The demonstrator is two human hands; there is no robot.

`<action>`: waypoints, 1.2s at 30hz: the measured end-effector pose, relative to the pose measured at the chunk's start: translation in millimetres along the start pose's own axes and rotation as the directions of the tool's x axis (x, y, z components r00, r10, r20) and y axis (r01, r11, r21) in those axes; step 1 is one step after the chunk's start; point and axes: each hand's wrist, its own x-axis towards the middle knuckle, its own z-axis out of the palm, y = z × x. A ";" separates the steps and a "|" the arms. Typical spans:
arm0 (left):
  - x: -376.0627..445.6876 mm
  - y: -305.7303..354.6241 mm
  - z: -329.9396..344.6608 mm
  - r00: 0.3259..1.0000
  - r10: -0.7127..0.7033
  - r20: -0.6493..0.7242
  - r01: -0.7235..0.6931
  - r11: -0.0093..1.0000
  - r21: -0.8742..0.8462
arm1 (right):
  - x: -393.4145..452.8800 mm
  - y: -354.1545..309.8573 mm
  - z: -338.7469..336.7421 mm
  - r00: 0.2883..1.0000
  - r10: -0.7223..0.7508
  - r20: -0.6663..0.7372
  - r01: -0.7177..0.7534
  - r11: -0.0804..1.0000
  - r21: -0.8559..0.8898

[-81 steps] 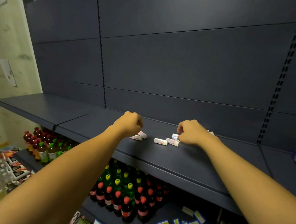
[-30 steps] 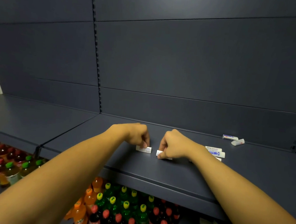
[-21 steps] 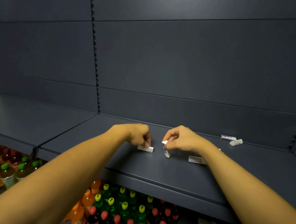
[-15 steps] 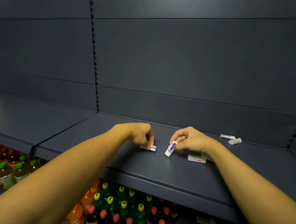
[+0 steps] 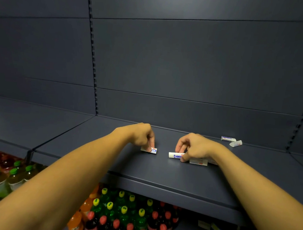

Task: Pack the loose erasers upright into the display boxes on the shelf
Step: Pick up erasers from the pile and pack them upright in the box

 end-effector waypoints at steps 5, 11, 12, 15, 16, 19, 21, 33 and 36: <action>-0.5 -2.5 1.1 1.000 -0.002 0.002 0.002 1.000 -0.020 | 4.8 0.0 2.3 0.999 0.018 0.051 -0.017 1.000 -0.017; -1.2 -4.5 -1.3 1.000 0.012 0.027 -0.011 0.999 -0.042 | 8.5 -1.4 2.1 0.997 0.021 0.069 -0.020 1.000 -0.017; -0.6 -4.9 -1.4 0.999 0.013 0.036 -0.011 0.999 -0.052 | 8.7 -1.6 2.4 0.997 0.021 0.072 -0.019 1.000 -0.017; -0.5 -5.6 -2.5 0.997 0.021 0.072 -0.016 0.997 -0.074 | 10.0 -2.1 2.3 0.996 0.025 0.083 -0.024 1.000 -0.017; -0.4 -6.0 -3.2 0.996 0.027 0.080 -0.020 0.997 -0.078 | 10.2 -2.5 1.8 0.996 0.027 0.086 -0.025 1.000 -0.018; -0.6 -6.9 -4.7 0.995 0.036 0.089 -0.029 0.997 -0.077 | 11.0 -2.0 1.7 0.995 0.020 0.093 -0.020 1.000 -0.009; -0.2 -7.1 -4.5 0.994 0.038 0.104 -0.029 0.996 -0.084 | 11.8 -1.2 1.8 0.996 0.012 0.092 -0.014 1.000 0.013; 0.3 -13.3 -2.7 0.994 0.061 0.096 -0.047 0.990 -0.134 | 14.0 1.1 0.0 0.997 0.009 0.071 -0.012 0.999 0.041; 0.8 -14.8 -2.3 0.992 0.062 0.109 -0.045 0.987 -0.153 | 12.4 0.8 0.4 0.997 0.008 0.071 -0.011 0.999 0.043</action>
